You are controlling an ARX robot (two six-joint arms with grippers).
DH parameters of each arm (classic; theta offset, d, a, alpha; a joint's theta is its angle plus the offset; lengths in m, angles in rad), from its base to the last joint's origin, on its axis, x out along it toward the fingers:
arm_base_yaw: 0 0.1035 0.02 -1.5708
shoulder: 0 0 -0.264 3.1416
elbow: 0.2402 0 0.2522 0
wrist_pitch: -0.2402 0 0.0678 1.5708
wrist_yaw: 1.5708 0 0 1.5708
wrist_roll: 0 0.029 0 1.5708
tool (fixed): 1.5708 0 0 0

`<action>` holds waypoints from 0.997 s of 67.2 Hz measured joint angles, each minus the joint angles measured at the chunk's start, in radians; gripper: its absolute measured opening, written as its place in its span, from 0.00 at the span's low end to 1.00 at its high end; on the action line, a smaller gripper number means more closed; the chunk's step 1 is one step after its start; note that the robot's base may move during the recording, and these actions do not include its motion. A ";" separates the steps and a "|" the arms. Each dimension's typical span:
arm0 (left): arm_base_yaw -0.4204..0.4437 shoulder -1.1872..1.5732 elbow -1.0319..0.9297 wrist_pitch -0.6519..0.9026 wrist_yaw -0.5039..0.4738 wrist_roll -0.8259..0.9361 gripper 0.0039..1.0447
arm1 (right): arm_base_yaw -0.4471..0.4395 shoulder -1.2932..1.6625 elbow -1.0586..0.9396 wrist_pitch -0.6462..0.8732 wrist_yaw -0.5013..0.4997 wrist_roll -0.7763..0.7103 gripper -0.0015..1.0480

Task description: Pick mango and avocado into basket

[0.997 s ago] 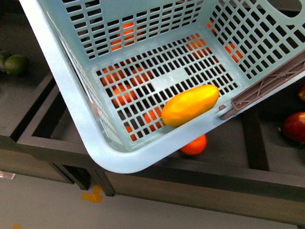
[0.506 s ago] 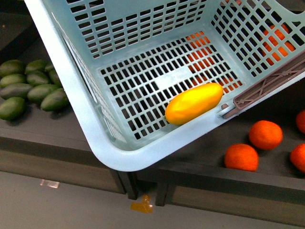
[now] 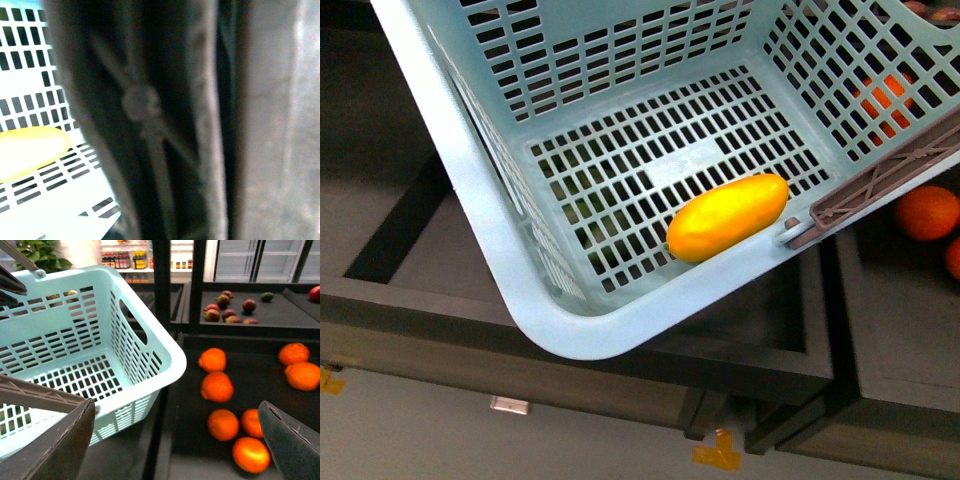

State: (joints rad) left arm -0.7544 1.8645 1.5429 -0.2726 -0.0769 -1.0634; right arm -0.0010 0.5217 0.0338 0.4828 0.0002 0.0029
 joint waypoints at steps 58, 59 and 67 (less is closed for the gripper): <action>0.000 0.000 0.000 0.000 -0.001 -0.002 0.13 | 0.000 0.000 -0.002 0.000 -0.001 0.000 0.92; 0.000 0.000 0.000 0.000 -0.001 -0.002 0.13 | 0.000 0.000 -0.002 0.000 -0.001 0.000 0.92; 0.000 0.000 0.000 0.000 -0.002 -0.001 0.13 | 0.000 0.000 -0.002 0.000 0.000 0.000 0.92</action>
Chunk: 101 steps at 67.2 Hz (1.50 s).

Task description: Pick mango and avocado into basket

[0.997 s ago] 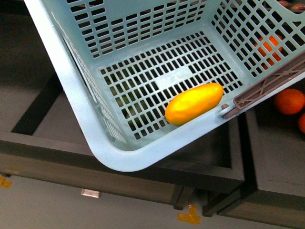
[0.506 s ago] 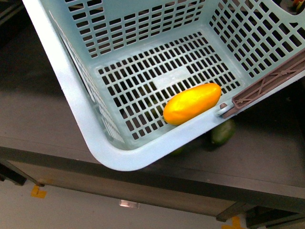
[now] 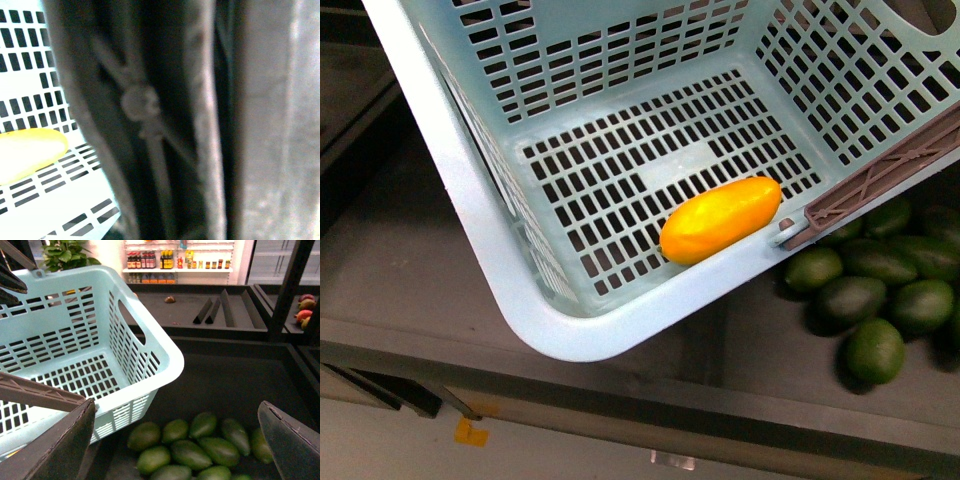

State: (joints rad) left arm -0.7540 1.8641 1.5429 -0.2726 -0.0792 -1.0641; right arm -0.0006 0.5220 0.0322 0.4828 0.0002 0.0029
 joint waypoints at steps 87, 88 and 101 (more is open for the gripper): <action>0.000 0.000 0.000 0.000 0.006 0.000 0.13 | -0.761 1.674 0.584 0.119 -0.156 -0.171 0.92; 0.000 0.000 0.000 0.000 0.006 0.000 0.13 | -0.761 1.683 0.589 0.119 -0.156 -0.171 0.92; 0.000 0.000 0.000 0.000 0.003 0.000 0.13 | -0.751 1.779 0.680 0.107 -0.157 -0.148 0.92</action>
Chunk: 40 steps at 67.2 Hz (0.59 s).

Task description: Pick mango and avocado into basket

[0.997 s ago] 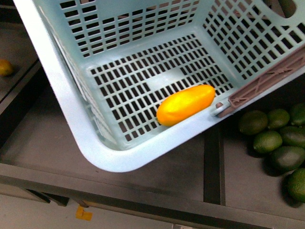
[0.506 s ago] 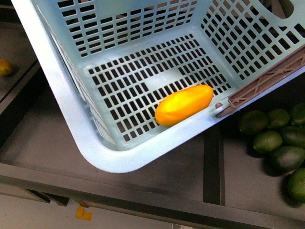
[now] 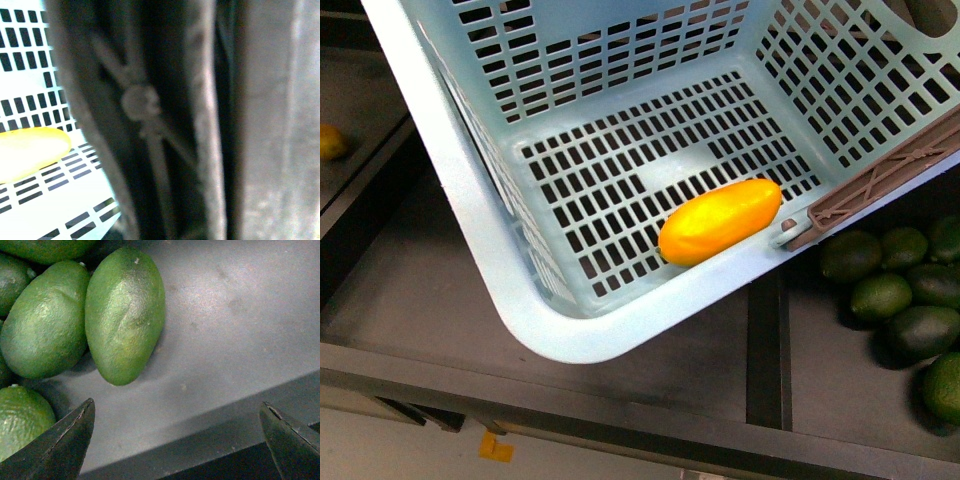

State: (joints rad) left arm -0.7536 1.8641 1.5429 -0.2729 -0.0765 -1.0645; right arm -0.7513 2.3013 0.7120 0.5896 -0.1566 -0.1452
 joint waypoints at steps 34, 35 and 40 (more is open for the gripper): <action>0.000 0.000 0.000 0.000 0.002 0.000 0.13 | 0.065 0.135 0.159 -0.037 0.024 0.074 0.92; 0.000 0.000 0.000 0.000 0.002 0.000 0.13 | 0.067 0.136 0.163 -0.038 0.024 0.074 0.92; 0.000 0.000 0.000 0.000 0.000 0.000 0.13 | 0.078 0.147 0.183 -0.047 0.029 0.085 0.92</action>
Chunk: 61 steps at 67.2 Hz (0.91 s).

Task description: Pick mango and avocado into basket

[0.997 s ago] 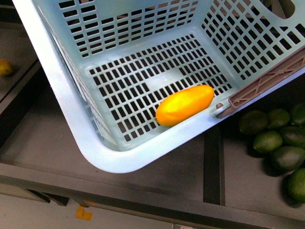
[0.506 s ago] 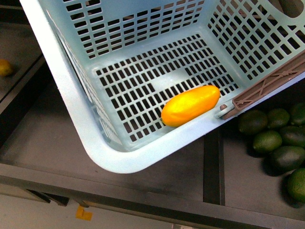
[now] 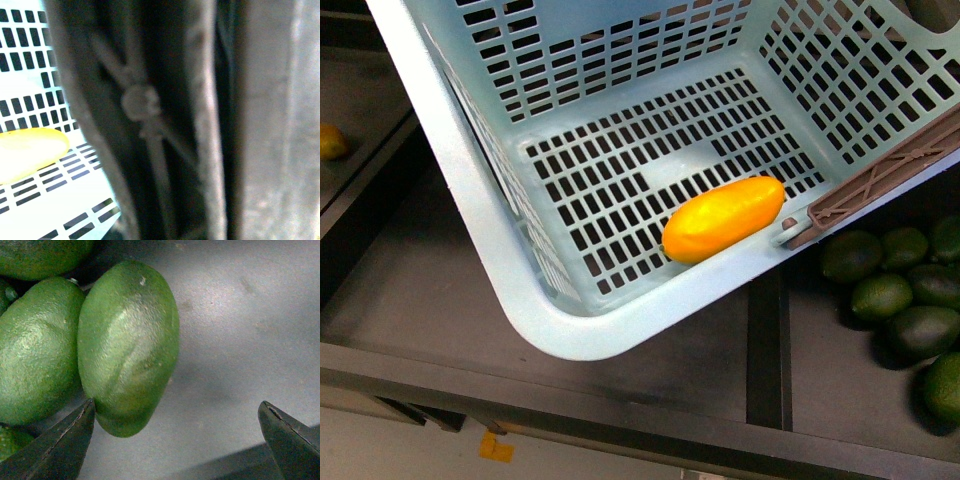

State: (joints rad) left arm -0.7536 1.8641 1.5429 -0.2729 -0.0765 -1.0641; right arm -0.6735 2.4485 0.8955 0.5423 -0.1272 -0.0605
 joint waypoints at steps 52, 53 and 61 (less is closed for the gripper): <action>0.000 0.000 0.000 0.000 -0.002 0.001 0.13 | 0.080 0.122 0.149 -0.053 0.053 0.079 0.92; 0.000 0.000 0.000 0.000 -0.002 0.001 0.13 | 0.080 0.124 0.150 -0.053 0.053 0.080 0.92; 0.000 0.000 0.000 0.000 -0.002 0.001 0.13 | 0.079 0.136 0.160 -0.053 0.053 0.092 0.92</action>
State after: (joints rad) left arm -0.7536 1.8641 1.5429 -0.2729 -0.0780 -1.0634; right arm -0.5941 2.5847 1.0557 0.4896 -0.0738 0.0319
